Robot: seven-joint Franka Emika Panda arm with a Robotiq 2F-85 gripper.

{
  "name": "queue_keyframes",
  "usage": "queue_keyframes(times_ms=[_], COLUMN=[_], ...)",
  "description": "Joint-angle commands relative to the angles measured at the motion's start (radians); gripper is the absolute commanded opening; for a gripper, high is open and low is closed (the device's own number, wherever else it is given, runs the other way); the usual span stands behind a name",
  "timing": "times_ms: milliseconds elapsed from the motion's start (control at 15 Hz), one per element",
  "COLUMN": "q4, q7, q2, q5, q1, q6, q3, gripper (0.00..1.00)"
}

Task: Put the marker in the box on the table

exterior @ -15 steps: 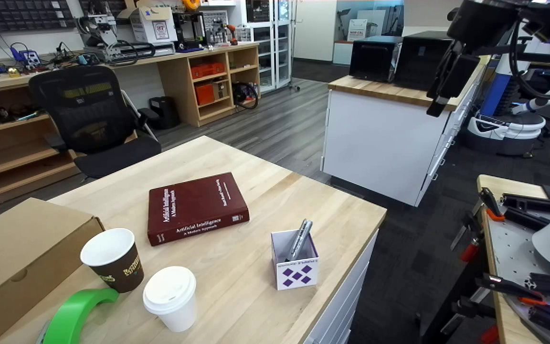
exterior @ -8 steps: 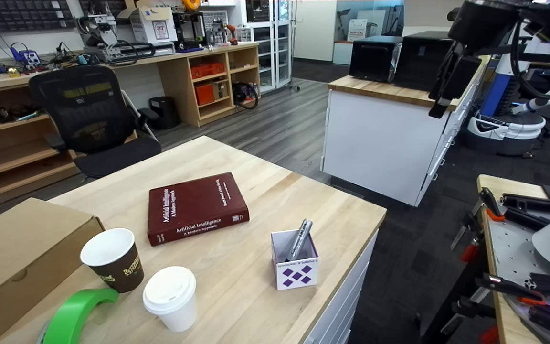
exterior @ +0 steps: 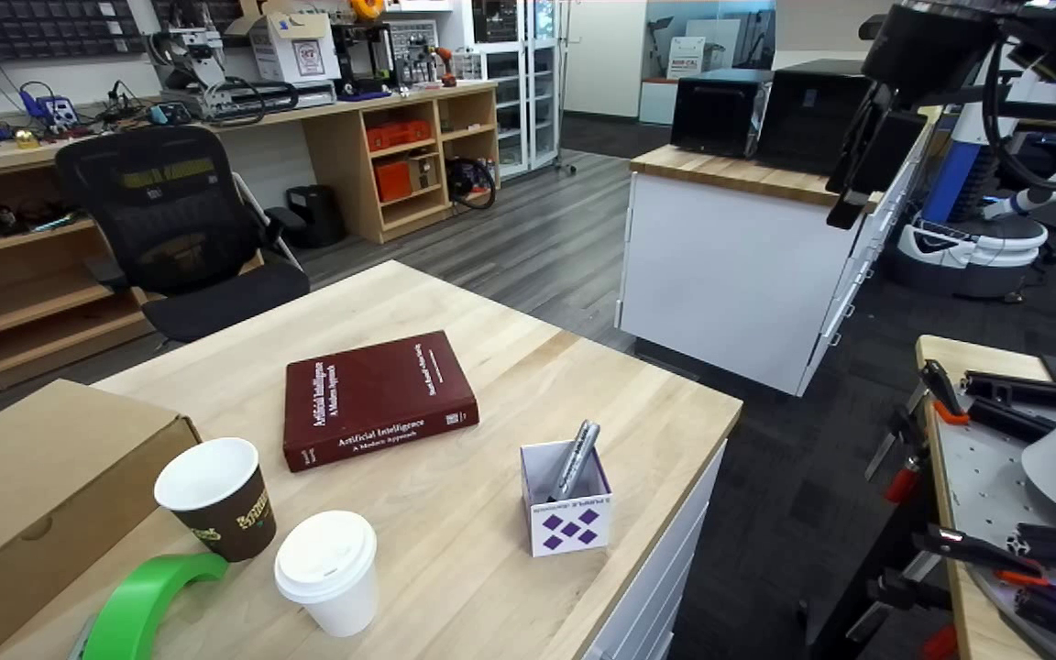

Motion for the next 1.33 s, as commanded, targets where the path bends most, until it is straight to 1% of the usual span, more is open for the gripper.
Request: queue_keyframes(times_ms=[0, 600, 800, 1267], q4=[0.006, 0.006, 0.007, 0.007], q7=[-0.002, 0.0, 0.0, -0.005], q2=[0.002, 0.01, 0.012, 0.01], q5=[-0.005, -0.009, -0.005, -0.014], q1=[0.01, 0.006, 0.008, 0.005], q6=[-0.009, 0.161, 0.175, 0.15], q3=[-0.009, -0.005, -0.007, -0.005], gripper=[1.0, 1.0, 1.0, 1.0])
